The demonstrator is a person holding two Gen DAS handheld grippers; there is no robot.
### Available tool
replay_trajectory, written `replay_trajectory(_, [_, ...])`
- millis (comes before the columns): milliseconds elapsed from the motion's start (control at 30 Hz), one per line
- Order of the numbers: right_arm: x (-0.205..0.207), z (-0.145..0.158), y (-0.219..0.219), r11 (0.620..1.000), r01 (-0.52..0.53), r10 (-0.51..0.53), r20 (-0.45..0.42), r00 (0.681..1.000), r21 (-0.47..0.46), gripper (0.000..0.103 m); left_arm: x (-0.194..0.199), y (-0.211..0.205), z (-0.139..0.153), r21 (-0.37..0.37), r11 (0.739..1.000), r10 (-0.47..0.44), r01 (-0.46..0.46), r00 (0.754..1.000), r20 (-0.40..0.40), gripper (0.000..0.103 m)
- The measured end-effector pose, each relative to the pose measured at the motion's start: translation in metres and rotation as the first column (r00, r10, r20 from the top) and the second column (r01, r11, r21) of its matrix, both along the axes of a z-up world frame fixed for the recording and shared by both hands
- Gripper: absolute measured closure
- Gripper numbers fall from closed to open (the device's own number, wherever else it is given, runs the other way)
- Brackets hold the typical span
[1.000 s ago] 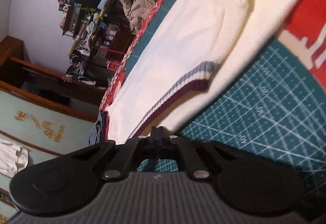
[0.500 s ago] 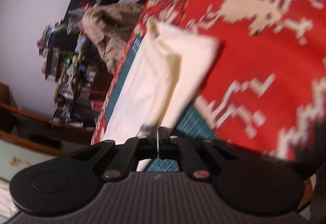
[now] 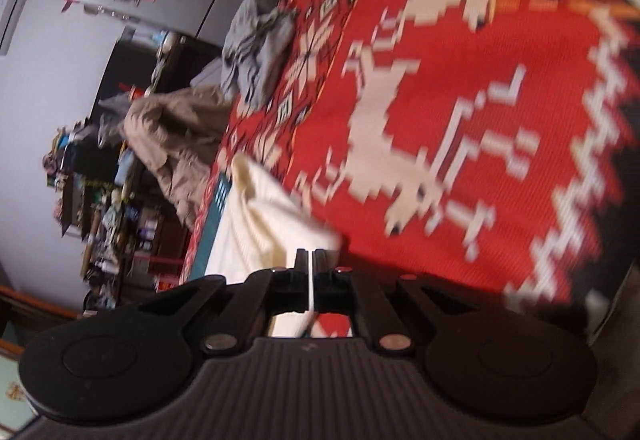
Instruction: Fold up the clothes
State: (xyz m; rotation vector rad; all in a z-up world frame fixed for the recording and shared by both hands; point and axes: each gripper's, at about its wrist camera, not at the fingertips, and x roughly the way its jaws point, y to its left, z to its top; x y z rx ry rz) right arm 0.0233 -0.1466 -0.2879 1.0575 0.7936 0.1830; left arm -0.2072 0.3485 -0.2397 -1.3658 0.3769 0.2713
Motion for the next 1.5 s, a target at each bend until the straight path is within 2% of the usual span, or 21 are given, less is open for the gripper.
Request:
replay_trajectory(100, [0.0,0.005,-0.003,1.0,0.008,-0.008,0.025,1.0,-0.019,0.098,-0.001,0.0,0.01,0.068,0.998,-0.011,0.011,1.0,-0.004,0.1])
replay_trajectory(200, [-0.002,0.01,-0.002,0.999,-0.025,0.028,0.056,0.998,-0.041,0.097,-0.002,0.001,0.019,0.137,0.99,-0.027,0.028,1.0,-0.008,0.1])
replay_trajectory(333, [-0.003,0.012,0.004,0.994,-0.097,0.1,0.06,0.993,-0.057,0.097,0.002,0.001,0.018,0.152,0.987,-0.047,0.056,0.997,-0.06,0.1])
replay_trajectory(433, [-0.004,0.015,0.008,0.987,-0.116,0.122,0.049,0.991,-0.113,0.097,0.003,0.002,0.016,0.152,0.987,-0.041,0.054,0.995,-0.091,0.1])
replay_trajectory(500, [-0.005,0.02,0.007,0.983,-0.115,0.125,0.062,0.99,-0.145,0.097,0.003,0.002,0.02,0.182,0.981,-0.04,0.059,0.994,-0.104,0.1])
replay_trajectory(667, [-0.006,0.033,0.002,0.97,-0.111,0.134,0.096,0.986,-0.218,0.097,0.011,0.001,0.035,0.29,0.951,-0.067,0.112,0.985,-0.16,0.1])
replay_trajectory(800, [-0.007,0.047,0.0,0.952,-0.116,0.159,0.131,0.979,-0.284,0.095,0.019,-0.003,0.058,0.385,0.908,-0.095,0.166,0.976,-0.195,0.099])
replay_trajectory(867, [-0.012,0.061,-0.001,0.931,-0.135,0.195,0.149,0.969,-0.338,0.09,0.021,-0.006,0.071,0.419,0.888,-0.108,0.188,0.972,-0.207,0.099])
replay_trajectory(967, [-0.02,0.084,0.001,0.906,-0.167,0.244,0.157,0.957,-0.39,0.089,0.024,-0.01,0.088,0.452,0.867,-0.121,0.211,0.968,-0.222,0.094])
replay_trajectory(1033, [-0.024,0.099,0.004,0.889,-0.191,0.278,0.16,0.947,-0.416,0.079,0.026,-0.014,0.099,0.465,0.855,-0.132,0.229,0.964,-0.231,0.088])
replay_trajectory(1100, [-0.027,0.113,0.013,0.861,-0.223,0.329,0.165,0.93,-0.458,0.079,0.028,-0.019,0.11,0.482,0.841,-0.145,0.246,0.961,-0.237,0.083])
replay_trajectory(1167, [-0.03,0.126,0.023,0.831,-0.253,0.38,0.173,0.909,-0.496,0.078,0.032,-0.023,0.118,0.497,0.826,-0.162,0.266,0.956,-0.243,0.082])
replay_trajectory(1300, [-0.032,0.143,0.051,0.769,-0.305,0.469,0.172,0.866,-0.562,0.072,0.042,-0.027,0.122,0.498,0.814,-0.194,0.299,0.948,-0.253,0.078])
replay_trajectory(1433, [-0.03,0.148,0.088,0.691,-0.349,0.552,0.15,0.82,-0.633,0.065,0.055,-0.025,0.112,0.49,0.812,-0.23,0.318,0.945,-0.232,0.078])
replay_trajectory(1467, [-0.029,0.147,0.098,0.675,-0.358,0.57,0.148,0.808,-0.645,0.065,0.059,-0.023,0.107,0.486,0.812,-0.246,0.322,0.945,-0.216,0.081])
replay_trajectory(1500, [-0.026,0.144,0.108,0.661,-0.368,0.586,0.144,0.797,-0.654,0.065,0.062,-0.021,0.101,0.481,0.813,-0.262,0.327,0.944,-0.201,0.09])
